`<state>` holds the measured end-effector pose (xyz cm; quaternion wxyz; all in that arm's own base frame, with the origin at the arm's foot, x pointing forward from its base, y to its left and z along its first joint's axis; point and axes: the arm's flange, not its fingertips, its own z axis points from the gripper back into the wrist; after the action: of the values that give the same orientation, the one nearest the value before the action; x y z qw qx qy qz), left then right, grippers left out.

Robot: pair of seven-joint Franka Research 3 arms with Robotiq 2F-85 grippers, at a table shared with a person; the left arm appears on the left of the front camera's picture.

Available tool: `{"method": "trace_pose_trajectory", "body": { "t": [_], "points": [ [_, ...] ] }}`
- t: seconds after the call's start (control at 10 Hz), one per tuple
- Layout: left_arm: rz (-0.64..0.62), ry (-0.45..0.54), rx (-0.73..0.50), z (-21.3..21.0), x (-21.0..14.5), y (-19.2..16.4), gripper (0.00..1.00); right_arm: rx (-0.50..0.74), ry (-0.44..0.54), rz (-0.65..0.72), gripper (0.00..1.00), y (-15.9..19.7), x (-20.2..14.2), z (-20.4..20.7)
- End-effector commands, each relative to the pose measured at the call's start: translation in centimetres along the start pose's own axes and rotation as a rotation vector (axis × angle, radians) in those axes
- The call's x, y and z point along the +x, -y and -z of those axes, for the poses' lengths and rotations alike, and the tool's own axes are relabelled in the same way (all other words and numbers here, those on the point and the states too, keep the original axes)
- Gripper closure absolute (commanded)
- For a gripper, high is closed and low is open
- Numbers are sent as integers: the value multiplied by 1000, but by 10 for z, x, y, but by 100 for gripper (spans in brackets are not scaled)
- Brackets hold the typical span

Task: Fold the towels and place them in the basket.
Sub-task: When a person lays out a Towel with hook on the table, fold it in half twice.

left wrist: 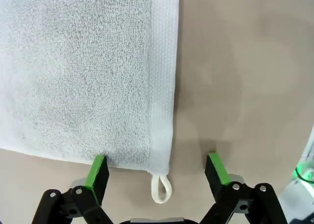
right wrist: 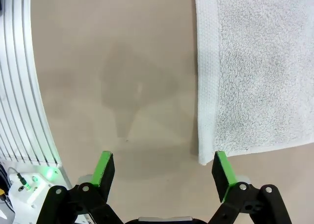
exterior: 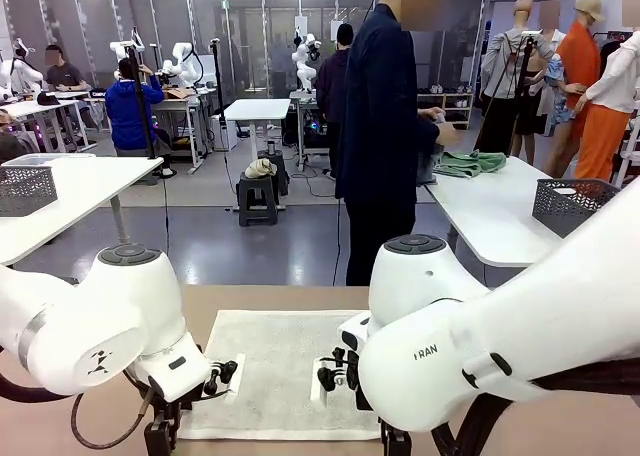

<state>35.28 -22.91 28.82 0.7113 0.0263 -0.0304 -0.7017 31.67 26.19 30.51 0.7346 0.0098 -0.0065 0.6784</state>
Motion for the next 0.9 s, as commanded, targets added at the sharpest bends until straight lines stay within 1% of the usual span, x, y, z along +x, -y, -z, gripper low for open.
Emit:
{"method": "trace_pose_trajectory", "body": {
  "t": [0.0, 0.2, 0.3, 0.8],
  "points": [
    [-10, 0, 2, -1, 0, 0, 0, 4, -5, 15, 0, -2, 0, -2],
    [-1, 0, 0, 0, 0, 0, 0, -28, -13, -14, 0, 5, 2, 1],
    [8, 3, 3, -4, 1, 0, 0, -49, 7, -22, 0, 11, 1, 3],
    [37, 19, 4, -10, 10, 3, 0, -78, 10, -31, 0, 26, 0, 15]
  ]
}}
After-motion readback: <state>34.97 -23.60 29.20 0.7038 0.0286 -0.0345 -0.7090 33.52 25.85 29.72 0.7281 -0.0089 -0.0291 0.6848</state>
